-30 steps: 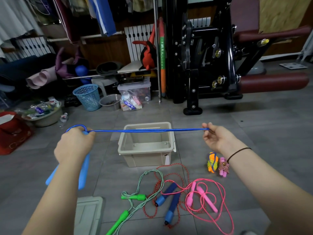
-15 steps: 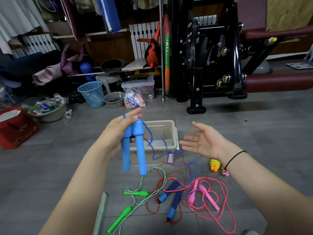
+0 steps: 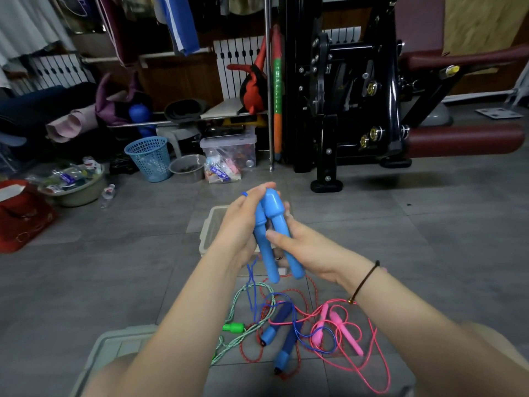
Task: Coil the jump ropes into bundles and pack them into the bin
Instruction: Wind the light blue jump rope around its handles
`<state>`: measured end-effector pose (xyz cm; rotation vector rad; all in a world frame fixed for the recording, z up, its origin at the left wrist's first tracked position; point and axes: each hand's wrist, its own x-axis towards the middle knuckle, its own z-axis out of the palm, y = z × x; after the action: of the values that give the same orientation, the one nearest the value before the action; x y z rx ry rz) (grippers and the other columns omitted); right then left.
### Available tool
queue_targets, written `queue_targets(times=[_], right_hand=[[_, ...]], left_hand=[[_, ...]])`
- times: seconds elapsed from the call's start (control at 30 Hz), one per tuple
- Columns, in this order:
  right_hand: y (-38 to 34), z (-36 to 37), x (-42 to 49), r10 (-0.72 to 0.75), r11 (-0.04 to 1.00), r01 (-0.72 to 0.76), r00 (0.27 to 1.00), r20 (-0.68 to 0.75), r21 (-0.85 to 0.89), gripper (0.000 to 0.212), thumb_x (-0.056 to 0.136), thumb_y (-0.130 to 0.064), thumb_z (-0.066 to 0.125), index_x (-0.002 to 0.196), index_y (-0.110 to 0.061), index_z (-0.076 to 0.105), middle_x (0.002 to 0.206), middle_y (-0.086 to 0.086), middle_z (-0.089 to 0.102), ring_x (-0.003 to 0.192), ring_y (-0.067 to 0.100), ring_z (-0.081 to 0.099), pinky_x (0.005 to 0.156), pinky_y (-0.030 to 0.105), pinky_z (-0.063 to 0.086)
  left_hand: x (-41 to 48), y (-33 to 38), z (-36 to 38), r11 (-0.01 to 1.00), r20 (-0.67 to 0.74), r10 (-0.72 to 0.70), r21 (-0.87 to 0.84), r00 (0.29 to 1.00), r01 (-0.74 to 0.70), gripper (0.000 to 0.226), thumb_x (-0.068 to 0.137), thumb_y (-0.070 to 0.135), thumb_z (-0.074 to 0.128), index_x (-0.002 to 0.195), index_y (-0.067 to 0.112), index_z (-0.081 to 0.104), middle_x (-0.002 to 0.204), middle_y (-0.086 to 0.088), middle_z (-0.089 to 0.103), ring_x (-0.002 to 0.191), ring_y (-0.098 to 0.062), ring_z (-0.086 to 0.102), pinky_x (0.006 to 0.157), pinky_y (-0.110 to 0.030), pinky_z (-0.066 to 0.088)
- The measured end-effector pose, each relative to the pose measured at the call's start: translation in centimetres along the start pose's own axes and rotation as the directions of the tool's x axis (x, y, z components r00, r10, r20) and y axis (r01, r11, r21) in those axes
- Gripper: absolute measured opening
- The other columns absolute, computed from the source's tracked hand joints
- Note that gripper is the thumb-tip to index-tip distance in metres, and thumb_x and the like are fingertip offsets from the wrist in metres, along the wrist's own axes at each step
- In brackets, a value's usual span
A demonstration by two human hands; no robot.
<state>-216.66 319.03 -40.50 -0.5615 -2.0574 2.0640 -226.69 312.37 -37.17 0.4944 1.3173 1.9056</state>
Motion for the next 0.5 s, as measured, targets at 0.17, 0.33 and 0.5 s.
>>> queue_targets(times=[0.17, 0.33, 0.5], right_hand=[[0.5, 0.3, -1.1, 0.14, 0.99, -0.141, 0.985, 0.104, 0.001, 0.017, 0.099, -0.025, 0.044, 0.106, -0.013, 0.053, 0.095, 0.005, 0.065, 0.08, 0.021, 0.065, 0.068, 0.028, 0.053], [1.0, -0.6, -1.1, 0.088, 0.985, -0.098, 0.993, 0.081, 0.14, 0.02, 0.095, -0.023, 0.051, 0.107, -0.01, 0.059, 0.097, 0.01, 0.069, 0.086, 0.028, 0.067, 0.089, 0.042, 0.052], [1.8, -1.1, -1.6, 0.064, 0.973, -0.073, 0.997, 0.052, 0.22, 0.02, 0.093, -0.016, 0.054, 0.111, -0.006, 0.057, 0.092, 0.011, 0.071, 0.079, 0.026, 0.069, 0.08, 0.039, 0.056]], left_hand=[[1.0, -0.1, 0.4, 0.974, -0.032, -0.061, -0.222, 0.998, 0.052, 0.013, 0.093, 0.014, 0.055, 0.098, 0.006, 0.064, 0.084, -0.005, 0.066, 0.074, -0.014, 0.068, 0.063, -0.023, 0.055], [0.6, -0.3, 1.1, 0.98, 0.112, -0.194, 0.062, 0.974, 0.188, 0.024, 0.092, 0.02, 0.053, 0.109, 0.011, 0.067, 0.113, -0.007, 0.069, 0.095, -0.02, 0.065, 0.086, -0.035, 0.053], [0.6, -0.7, 0.4, 0.831, 0.001, -0.314, 0.483, 0.949, 0.275, 0.061, 0.081, 0.072, 0.044, 0.101, 0.02, 0.068, 0.091, -0.004, 0.067, 0.078, -0.021, 0.058, 0.081, -0.038, 0.05]])
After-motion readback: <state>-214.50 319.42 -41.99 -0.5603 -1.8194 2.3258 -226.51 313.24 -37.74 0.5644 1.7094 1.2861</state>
